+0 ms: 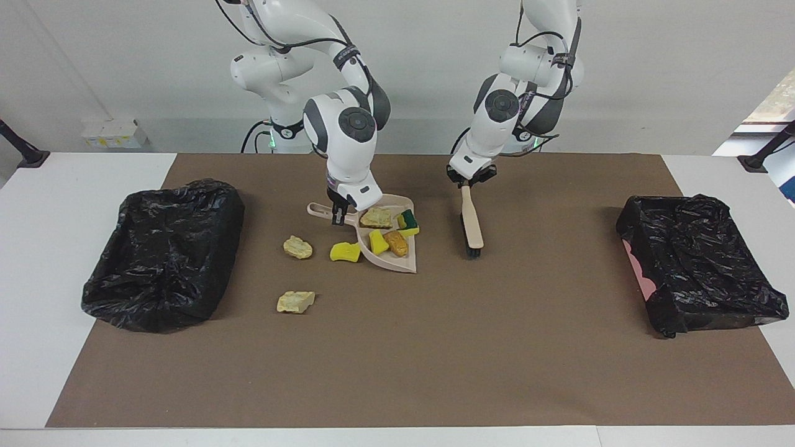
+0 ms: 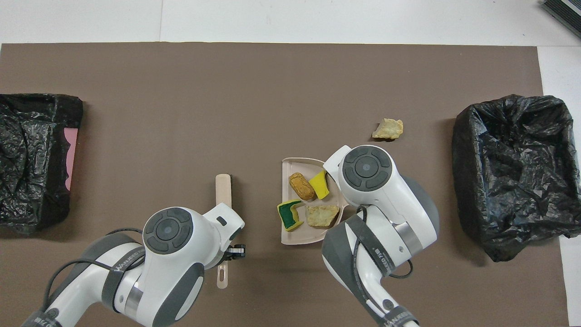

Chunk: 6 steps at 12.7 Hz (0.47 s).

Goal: Sweep and dump trash in bin

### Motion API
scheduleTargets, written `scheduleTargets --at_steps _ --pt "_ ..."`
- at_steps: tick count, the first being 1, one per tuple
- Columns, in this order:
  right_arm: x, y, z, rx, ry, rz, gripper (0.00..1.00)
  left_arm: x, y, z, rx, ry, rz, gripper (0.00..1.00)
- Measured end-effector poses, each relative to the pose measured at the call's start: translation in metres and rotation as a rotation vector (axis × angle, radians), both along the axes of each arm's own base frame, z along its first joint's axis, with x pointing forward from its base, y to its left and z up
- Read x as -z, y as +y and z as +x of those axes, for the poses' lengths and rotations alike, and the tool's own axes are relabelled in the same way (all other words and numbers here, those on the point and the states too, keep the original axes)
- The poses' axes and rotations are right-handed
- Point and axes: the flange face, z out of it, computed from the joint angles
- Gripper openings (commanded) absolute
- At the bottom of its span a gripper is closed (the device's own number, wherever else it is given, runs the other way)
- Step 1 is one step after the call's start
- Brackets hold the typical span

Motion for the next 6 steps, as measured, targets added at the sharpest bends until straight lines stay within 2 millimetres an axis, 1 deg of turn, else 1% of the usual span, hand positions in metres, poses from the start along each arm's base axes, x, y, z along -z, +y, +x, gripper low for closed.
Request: scheduleTargets --at_steps 3,6 --pt "0.0 0.004 -0.002 0.025 -0.012 0.006 0.0 0.0 -0.01 -0.007 0.013 0.0 0.003 0.0" --pt "-0.002 0.004 0.005 0.037 -0.036 0.087 0.0 0.0 -0.016 -0.012 -0.026 0.002 0.015 0.0"
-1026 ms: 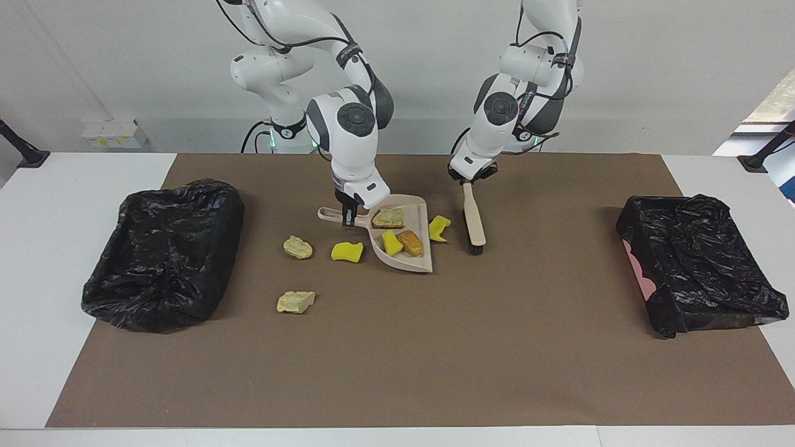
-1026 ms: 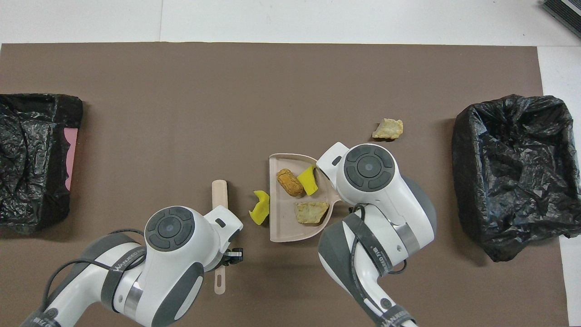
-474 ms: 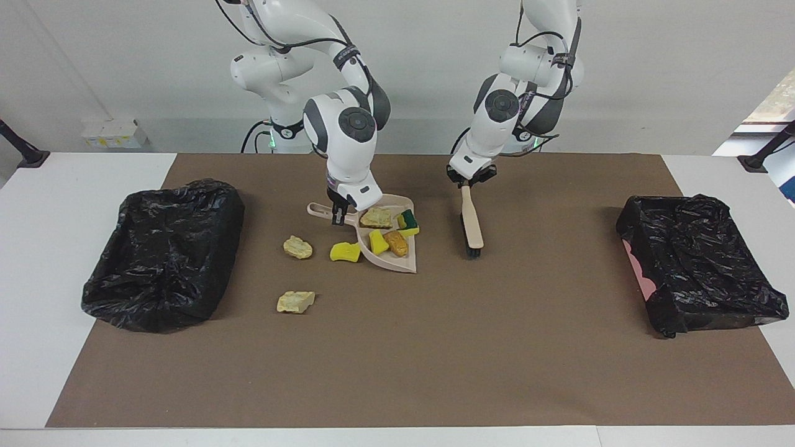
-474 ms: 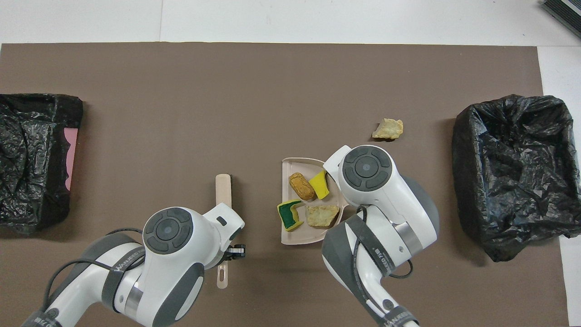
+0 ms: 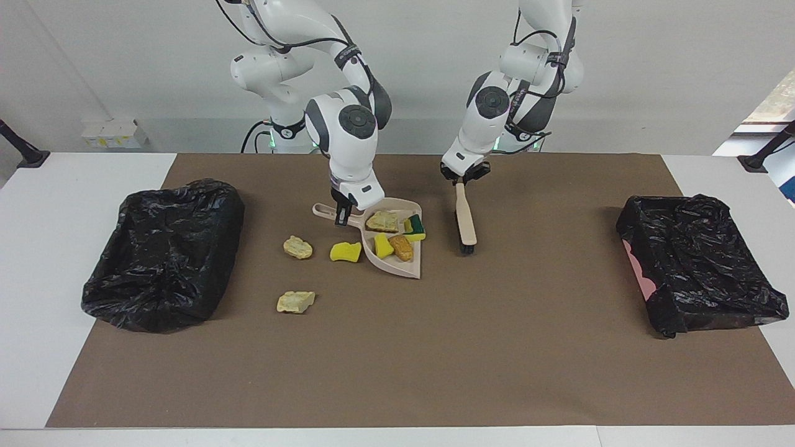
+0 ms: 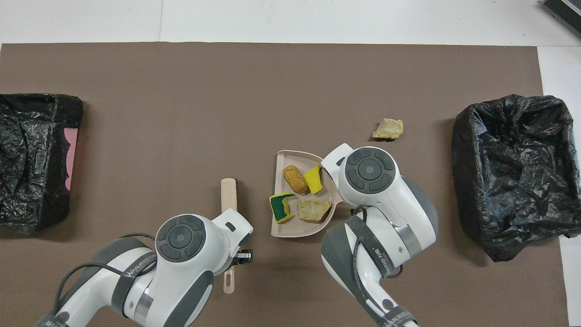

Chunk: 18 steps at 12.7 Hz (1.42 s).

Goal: Sweep and dump trash in bin

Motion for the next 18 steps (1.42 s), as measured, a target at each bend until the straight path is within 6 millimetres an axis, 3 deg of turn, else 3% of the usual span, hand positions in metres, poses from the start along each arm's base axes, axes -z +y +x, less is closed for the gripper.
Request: scheduleTargets --at_steps 2,5,9,11,13,18 --pt "-0.002 -0.019 0.013 -0.002 0.014 0.092 0.0 0.0 -0.003 -0.003 -0.042 0.001 0.012 0.0" --pt "-0.019 -0.07 0.041 -0.025 -0.002 0.181 0.0 -0.001 -0.019 -0.016 -0.058 0.001 0.025 0.0" --pt "-0.07 -0.124 0.069 -0.037 -0.005 0.202 0.0 -0.013 -0.072 -0.073 -0.021 0.012 0.003 0.0" --pt "-0.087 -0.166 0.079 -0.039 -0.011 0.207 0.0 -0.011 -0.093 -0.107 -0.004 0.033 0.007 0.0" --pt "-0.094 -0.223 0.086 -0.036 -0.015 0.211 0.0 -0.005 -0.105 -0.136 0.017 0.046 0.029 0.0" --pt "-0.12 -0.319 0.086 -0.048 -0.029 0.116 0.0 0.012 -0.103 -0.148 -0.005 0.027 0.014 0.03"
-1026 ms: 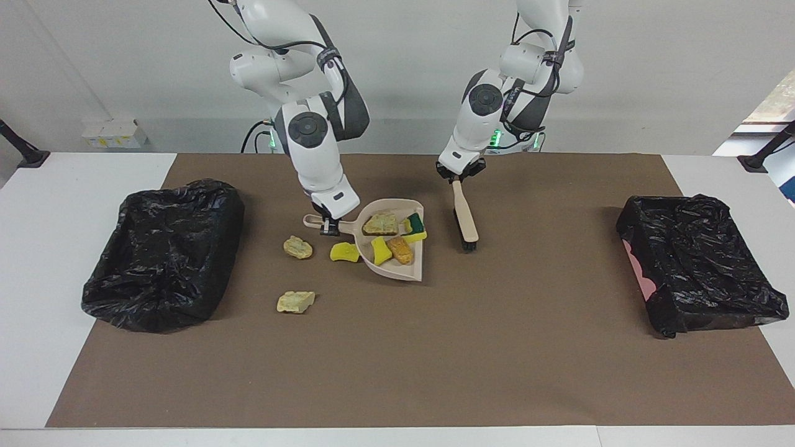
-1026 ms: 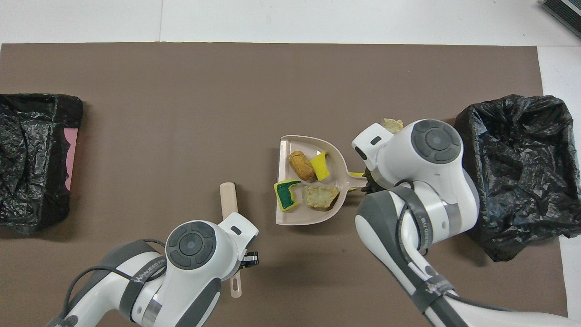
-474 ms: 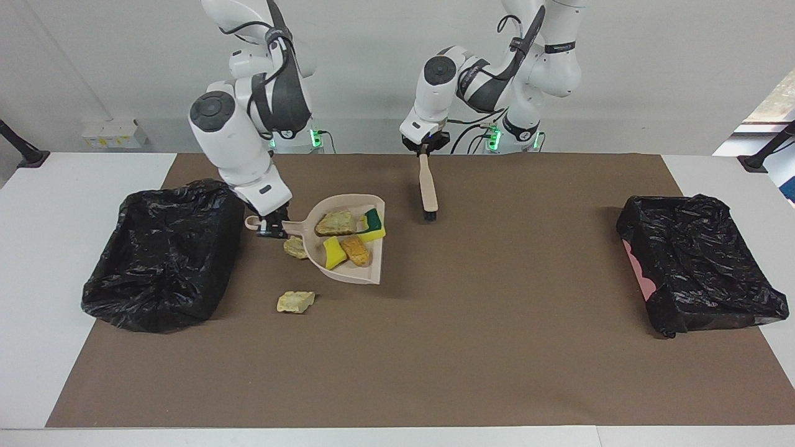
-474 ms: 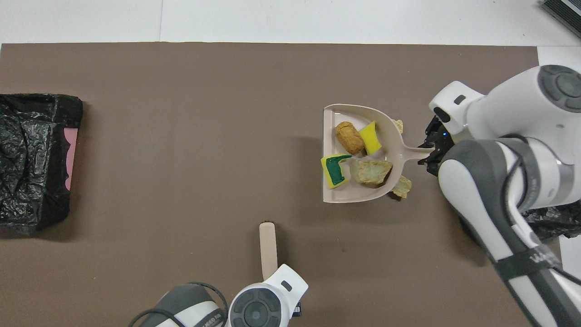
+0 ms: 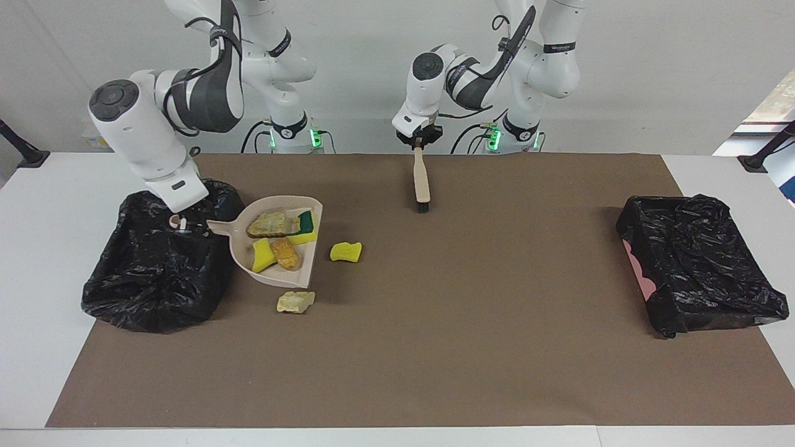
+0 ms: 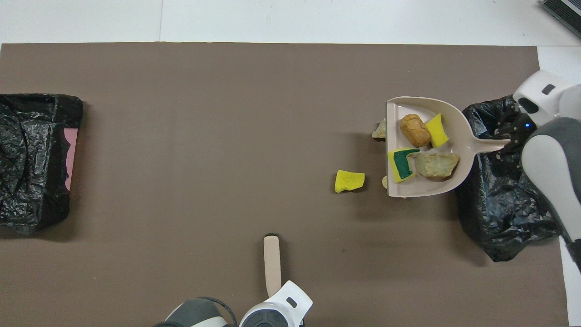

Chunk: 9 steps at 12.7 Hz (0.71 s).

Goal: Sweep and dump trash in bin

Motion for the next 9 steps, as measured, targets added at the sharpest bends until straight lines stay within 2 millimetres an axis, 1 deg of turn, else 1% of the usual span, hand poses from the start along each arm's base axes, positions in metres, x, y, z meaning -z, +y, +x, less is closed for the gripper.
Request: scheduleTargets --at_steps 1,2,3,4,6,7,8,9 --pt "-0.006 -0.025 -0.003 -0.007 -0.003 -0.022 0.0 0.001 0.0 0.0 -0.018 -0.011 -0.009 0.3" --pt "-0.009 -0.054 -0.007 -0.015 -0.003 -0.04 0.0 0.001 0.0 -0.001 -0.029 -0.015 -0.013 0.78" --pt "-0.011 -0.085 -0.014 -0.026 0.003 -0.06 0.0 0.001 -0.001 0.0 -0.036 -0.019 -0.017 1.0" --pt "-0.012 -0.115 -0.022 -0.039 0.013 -0.081 0.0 0.0 -0.001 0.001 -0.041 -0.025 -0.024 1.0" --pt "-0.014 -0.168 -0.04 -0.051 0.027 -0.143 0.0 -0.006 -0.003 0.008 -0.053 -0.036 -0.043 1.0" --pt "-0.019 -0.193 -0.047 -0.049 0.021 -0.198 0.0 -0.015 -0.005 0.02 -0.061 -0.051 -0.069 1.0" --pt "-0.025 -0.212 -0.053 -0.045 0.012 -0.258 0.0 -0.028 -0.003 0.042 -0.061 -0.077 -0.104 1.0" --pt "-0.031 -0.227 -0.058 -0.05 0.012 -0.325 0.0 -0.046 0.005 0.075 -0.049 -0.12 -0.142 1.0"
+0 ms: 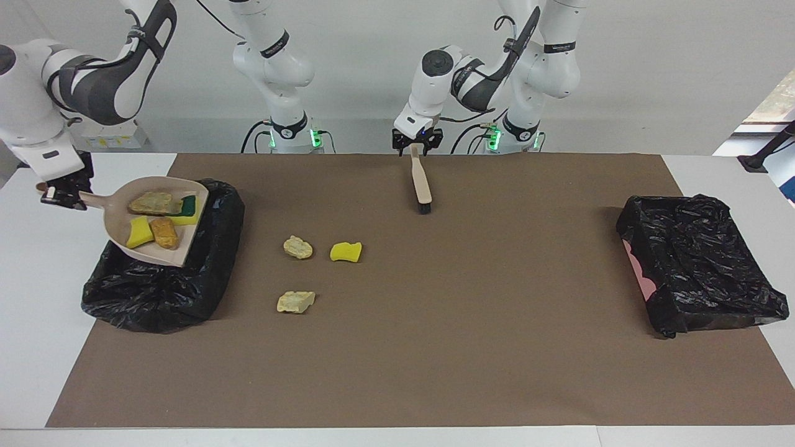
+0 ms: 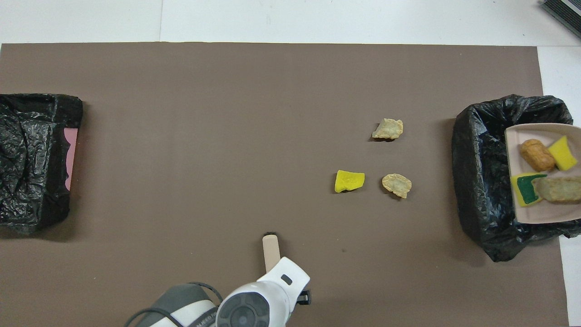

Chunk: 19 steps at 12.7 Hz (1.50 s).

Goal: Sweep and dump trash in bin

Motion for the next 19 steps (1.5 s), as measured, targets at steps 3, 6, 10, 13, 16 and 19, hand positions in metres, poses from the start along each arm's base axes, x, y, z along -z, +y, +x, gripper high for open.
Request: scheduleTargets --at_steps 3,6,10,13,16,19 --pt "-0.01 -0.015 -0.003 -0.009 0.018 -0.154 0.0 -0.059 0.047 0.094 0.053 -0.135 -0.03 1.0" --pt "-0.006 -0.006 0.0 0.045 0.028 -0.294 0.0 -0.137 0.108 0.165 0.164 -0.175 -0.003 1.0" --pt "0.001 0.051 0.001 0.064 0.072 -0.434 0.0 -0.213 0.161 0.222 0.242 -0.226 0.106 1.0" --pt "-0.018 0.049 -0.004 0.042 0.074 -0.54 0.0 -0.257 0.211 0.236 0.248 -0.212 0.119 1.0" --pt "-0.043 0.045 -0.013 0.048 0.047 -0.585 0.0 -0.29 0.28 0.242 0.289 -0.208 0.125 1.0" --pt "-0.06 0.059 -0.018 0.057 -0.003 -0.542 0.0 -0.293 0.32 0.245 0.255 -0.187 0.131 1.0"
